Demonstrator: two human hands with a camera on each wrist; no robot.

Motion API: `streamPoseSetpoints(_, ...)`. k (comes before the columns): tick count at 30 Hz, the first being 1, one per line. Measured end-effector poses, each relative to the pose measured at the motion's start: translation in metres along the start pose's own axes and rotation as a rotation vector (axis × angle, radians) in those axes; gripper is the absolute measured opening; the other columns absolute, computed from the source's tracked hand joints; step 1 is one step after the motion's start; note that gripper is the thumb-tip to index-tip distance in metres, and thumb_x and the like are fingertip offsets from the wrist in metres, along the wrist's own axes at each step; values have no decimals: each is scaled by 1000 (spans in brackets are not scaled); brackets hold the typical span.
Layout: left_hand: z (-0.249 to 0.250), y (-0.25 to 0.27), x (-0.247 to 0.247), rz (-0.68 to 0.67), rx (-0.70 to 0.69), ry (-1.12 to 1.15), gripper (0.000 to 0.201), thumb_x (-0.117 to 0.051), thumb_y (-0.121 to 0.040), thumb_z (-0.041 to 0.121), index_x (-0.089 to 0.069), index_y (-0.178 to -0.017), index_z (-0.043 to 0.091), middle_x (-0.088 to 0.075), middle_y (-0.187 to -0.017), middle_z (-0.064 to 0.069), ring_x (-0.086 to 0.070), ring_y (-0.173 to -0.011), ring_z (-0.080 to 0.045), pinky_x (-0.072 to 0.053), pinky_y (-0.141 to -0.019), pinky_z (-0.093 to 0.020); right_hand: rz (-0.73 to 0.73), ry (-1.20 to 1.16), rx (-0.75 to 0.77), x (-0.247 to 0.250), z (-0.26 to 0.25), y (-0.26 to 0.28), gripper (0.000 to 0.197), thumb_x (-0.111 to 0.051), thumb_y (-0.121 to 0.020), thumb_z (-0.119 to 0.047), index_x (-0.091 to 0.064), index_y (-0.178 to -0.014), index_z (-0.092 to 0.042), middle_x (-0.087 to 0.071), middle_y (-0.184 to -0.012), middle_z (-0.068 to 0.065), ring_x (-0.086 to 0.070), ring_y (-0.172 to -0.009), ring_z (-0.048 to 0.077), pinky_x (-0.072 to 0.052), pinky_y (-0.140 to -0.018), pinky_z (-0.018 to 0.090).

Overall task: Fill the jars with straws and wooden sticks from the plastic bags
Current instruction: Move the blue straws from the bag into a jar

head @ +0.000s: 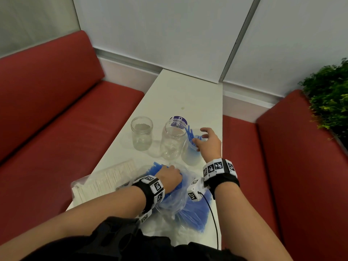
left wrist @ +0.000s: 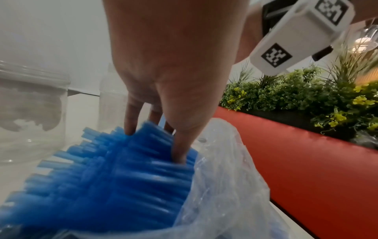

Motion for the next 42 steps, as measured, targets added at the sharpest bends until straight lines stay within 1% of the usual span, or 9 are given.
streamPoseSetpoints(5,-1,1,7,73,7,-19,28,-42,-98,3,-57,-122,8,-61,-124,-10,-55,-115,-30,-43,-93,-41,190,344,269,-1,-10,18,44,-51,-100,-14,-53,-143,-17,-45,-151,10,-47,-131,28,-40,-104,35)
streamPoseSetpoints(9,-3,2,9,79,13,-45,24,-45,-97,5,-64,-109,14,-67,-113,-6,-63,-105,-27,-44,-87,-37,-191,726,104,-25,18,26,69,-49,-100,-18,-18,-161,-25,-7,-170,2,-2,-154,39,-19,-122,53)
streamPoseSetpoints(14,-5,0,12,58,45,-62,26,-43,-99,7,-59,-118,12,-62,-121,-9,-58,-112,-28,-43,-91,-38,107,412,298,-16,6,43,65,-48,-92,-1,-40,-153,-21,-30,-164,6,-13,-154,34,-18,-125,47)
streamPoseSetpoints(19,-10,-1,27,1,108,-143,31,-41,-102,15,-53,-131,12,-53,-131,-8,-46,-124,-28,-38,-99,-41,-200,66,223,-36,14,58,48,-41,-90,10,-67,-120,-16,-70,-107,6,-65,-100,16,-52,-92,31)
streamPoseSetpoints(25,-23,0,66,-153,92,5,34,-41,-103,15,-55,-132,3,-55,-136,-14,-53,-125,-29,-41,-102,-36,-551,164,104,-65,49,83,57,-52,-87,11,-49,-139,-12,-61,-129,4,-57,-119,14,-46,-98,17)
streamPoseSetpoints(30,-28,14,116,-110,95,144,17,-51,-96,4,-64,-105,1,-66,-110,-15,-63,-95,-29,-48,-84,-34,-408,137,-3,-68,58,83,5,-65,-93,-15,-67,-88,-14,-75,-81,-9,-63,-76,-3,-50,-78,33)
streamPoseSetpoints(33,-32,20,148,31,-39,227,14,-69,-86,20,-67,-99,19,-62,-86,7,-55,-76,-15,-49,-72,-29,-298,15,4,-63,48,81,36,-62,-98,-20,-51,-65,-27,-53,-41,-16,-48,-41,-5,-37,-55,19)
streamPoseSetpoints(37,-37,37,184,384,-174,654,34,-59,-87,57,-72,-98,28,-62,-82,21,-57,-79,4,-39,-68,-16,-261,-101,29,-59,14,81,39,-64,-97,-22,-51,-61,-17,-50,-42,-8,-44,-40,2,-39,-51,15)
streamPoseSetpoints(42,-35,40,171,451,-152,717,47,-49,-92,61,-74,-90,21,-71,-82,6,-65,-80,-10,-53,-77,-33,-287,-104,46,-59,-26,74,22,-45,-96,10,-52,-82,-3,-45,-60,2,-45,-45,5,-38,-49,11)
Point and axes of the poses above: each hand's wrist, its own y-axis away from the middle knuckle, its own x-axis out of the back of the hand, z = x × y, the point moved 5 cm from there along -y, towards the middle knuckle
